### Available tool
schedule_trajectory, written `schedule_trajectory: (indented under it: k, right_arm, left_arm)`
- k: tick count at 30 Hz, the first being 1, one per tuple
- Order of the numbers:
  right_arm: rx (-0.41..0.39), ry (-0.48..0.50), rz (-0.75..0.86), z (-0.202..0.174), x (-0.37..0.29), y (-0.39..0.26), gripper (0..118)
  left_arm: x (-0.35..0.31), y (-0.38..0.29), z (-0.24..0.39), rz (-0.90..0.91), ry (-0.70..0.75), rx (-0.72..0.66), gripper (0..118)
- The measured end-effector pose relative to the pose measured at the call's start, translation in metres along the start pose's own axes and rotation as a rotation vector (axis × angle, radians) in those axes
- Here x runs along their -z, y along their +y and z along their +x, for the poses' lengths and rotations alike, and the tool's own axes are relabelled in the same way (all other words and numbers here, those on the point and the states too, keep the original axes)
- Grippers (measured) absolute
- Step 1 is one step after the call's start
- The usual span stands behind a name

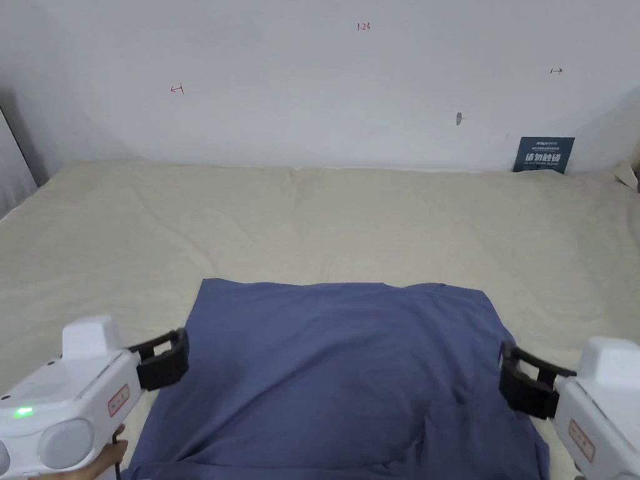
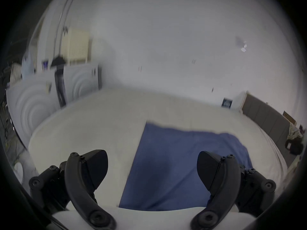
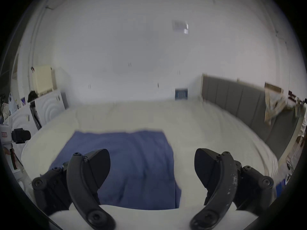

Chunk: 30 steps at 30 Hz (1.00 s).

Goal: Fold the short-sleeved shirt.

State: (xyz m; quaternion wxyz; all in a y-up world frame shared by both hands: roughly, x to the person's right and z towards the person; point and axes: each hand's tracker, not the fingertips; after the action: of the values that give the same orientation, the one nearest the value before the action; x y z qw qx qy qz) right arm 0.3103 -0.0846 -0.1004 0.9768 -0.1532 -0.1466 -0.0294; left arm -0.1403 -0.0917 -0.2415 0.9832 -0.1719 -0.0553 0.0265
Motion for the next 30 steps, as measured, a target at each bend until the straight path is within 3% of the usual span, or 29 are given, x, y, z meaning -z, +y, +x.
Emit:
schedule_trajectory:
  k: [5, 7, 9, 10, 11, 12, 15, 20, 28, 30]
  right_arm:
    - [-0.045, -0.040, 0.166, -0.016, -0.018, 0.024, 106]
    - [-0.054, -0.050, 0.192, -0.021, -0.021, 0.025, 102]
    - [-0.069, -0.056, 0.204, -0.024, -0.025, 0.026, 72]
    - [-0.074, -0.066, 0.204, -0.026, -0.023, 0.026, 45]
    - [-0.080, -0.079, 0.205, -0.027, -0.023, 0.026, 7]
    - [-0.075, -0.087, 0.207, -0.026, -0.023, 0.025, 3]
    - [-0.072, -0.068, 0.203, -0.025, -0.022, 0.024, 2]
    - [-0.068, -0.065, 0.180, -0.025, -0.019, 0.020, 2]
    - [-0.055, -0.051, 0.130, -0.028, -0.010, 0.008, 2]
    - [-0.052, -0.048, 0.118, -0.030, -0.008, 0.006, 2]
  left_arm:
    - [-0.017, 0.028, 0.029, 0.166, -0.012, 0.028, 110]
    - [-0.023, 0.029, 0.036, 0.217, -0.028, 0.057, 102]
    - [-0.025, 0.027, 0.041, 0.242, -0.031, 0.093, 75]
    - [-0.026, 0.026, 0.042, 0.240, -0.052, 0.101, 53]
    - [-0.026, 0.024, 0.043, 0.236, -0.067, 0.102, 16]
    - [-0.025, 0.024, 0.045, 0.231, -0.060, 0.098, 1]
    - [-0.023, 0.020, 0.044, 0.189, -0.113, 0.069, 0]
    - [-0.016, 0.006, 0.033, 0.132, -0.079, 0.076, 0]
    - [0.012, -0.040, -0.019, -0.198, -0.014, 0.041, 2]
    - [0.018, -0.056, -0.033, -0.275, -0.005, 0.019, 26]
